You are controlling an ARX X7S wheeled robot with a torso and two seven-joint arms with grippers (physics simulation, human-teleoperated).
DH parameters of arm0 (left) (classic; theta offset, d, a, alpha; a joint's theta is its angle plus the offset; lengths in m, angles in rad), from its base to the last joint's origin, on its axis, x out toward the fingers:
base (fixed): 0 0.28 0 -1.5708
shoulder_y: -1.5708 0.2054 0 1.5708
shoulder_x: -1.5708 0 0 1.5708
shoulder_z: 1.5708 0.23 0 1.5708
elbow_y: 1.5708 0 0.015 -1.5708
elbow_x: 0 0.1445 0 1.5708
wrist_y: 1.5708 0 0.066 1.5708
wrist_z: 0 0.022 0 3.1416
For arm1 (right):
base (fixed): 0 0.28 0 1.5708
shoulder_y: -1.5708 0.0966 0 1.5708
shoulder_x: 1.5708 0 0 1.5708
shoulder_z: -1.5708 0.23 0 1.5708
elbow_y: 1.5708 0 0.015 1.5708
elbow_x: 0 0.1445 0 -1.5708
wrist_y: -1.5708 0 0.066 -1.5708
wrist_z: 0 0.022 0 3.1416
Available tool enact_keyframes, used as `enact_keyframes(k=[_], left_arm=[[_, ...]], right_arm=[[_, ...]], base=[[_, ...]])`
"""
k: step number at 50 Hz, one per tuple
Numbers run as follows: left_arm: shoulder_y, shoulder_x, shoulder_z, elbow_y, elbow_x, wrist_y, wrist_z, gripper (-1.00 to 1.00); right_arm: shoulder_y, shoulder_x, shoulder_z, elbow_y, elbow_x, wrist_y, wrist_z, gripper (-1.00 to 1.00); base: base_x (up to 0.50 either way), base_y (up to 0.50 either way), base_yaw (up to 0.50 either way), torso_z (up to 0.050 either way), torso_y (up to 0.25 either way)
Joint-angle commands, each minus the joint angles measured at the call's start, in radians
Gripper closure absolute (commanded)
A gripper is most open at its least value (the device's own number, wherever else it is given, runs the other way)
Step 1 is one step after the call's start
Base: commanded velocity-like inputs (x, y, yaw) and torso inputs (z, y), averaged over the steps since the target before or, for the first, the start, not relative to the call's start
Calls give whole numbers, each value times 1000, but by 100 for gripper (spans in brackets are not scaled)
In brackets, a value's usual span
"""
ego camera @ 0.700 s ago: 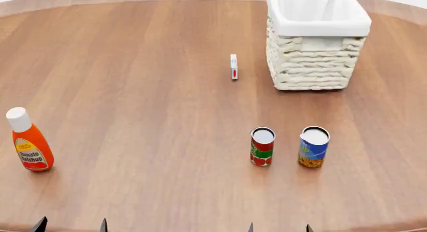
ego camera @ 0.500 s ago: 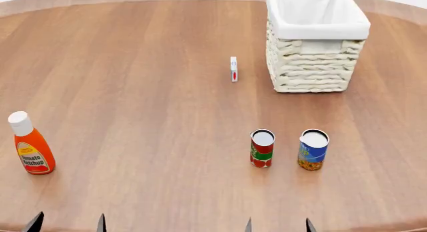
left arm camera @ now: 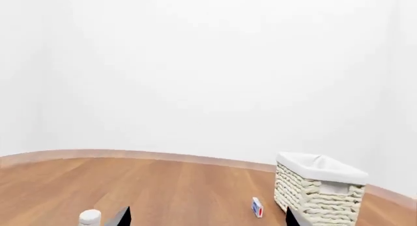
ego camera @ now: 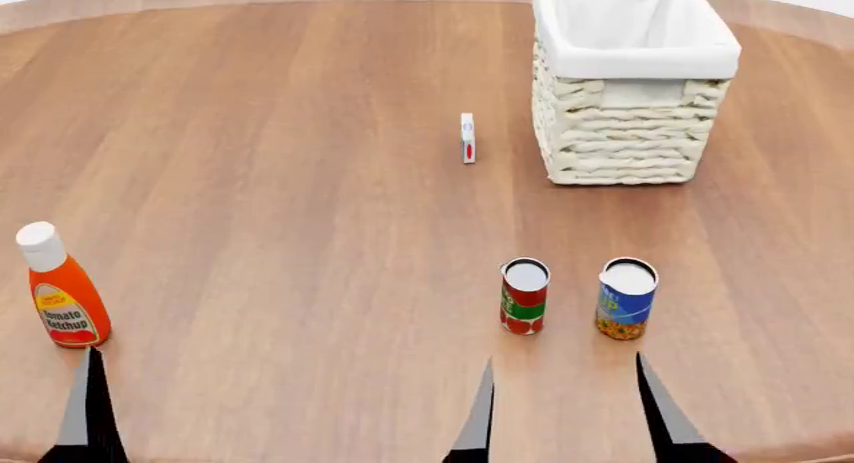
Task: Pick up the tomato sauce, and put it in the basket.
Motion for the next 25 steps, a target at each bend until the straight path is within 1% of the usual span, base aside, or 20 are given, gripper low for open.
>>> enact_keyframes(k=[1,2,6,13,25], left_arm=[[-17,-35,-58,208,-100,-125,-56,-100],[-15,-37,-59,209,-104,-124,-56,-100],[-3,-41,-54,176,-94,-87,-49,-100],[-11,-57,-66,191,-119,-107,-63,-100],[2,-69,-63,188,-136,-85,-69,-100]], right_arm=[[13,34,-32,-265,-2,149,7,-100],[10,29,-22,-281,23,155,0,-100],[11,37,-29,-298,26,159,3,-100],[14,41,-22,-297,56,162,7,-100],[11,54,-13,-284,87,159,19,-100]], base=[[184,0,0,0,0],[297,0,0,0,0],[500,0,0,0,0],[500,0,0,0,0],[500,0,0,0,0]])
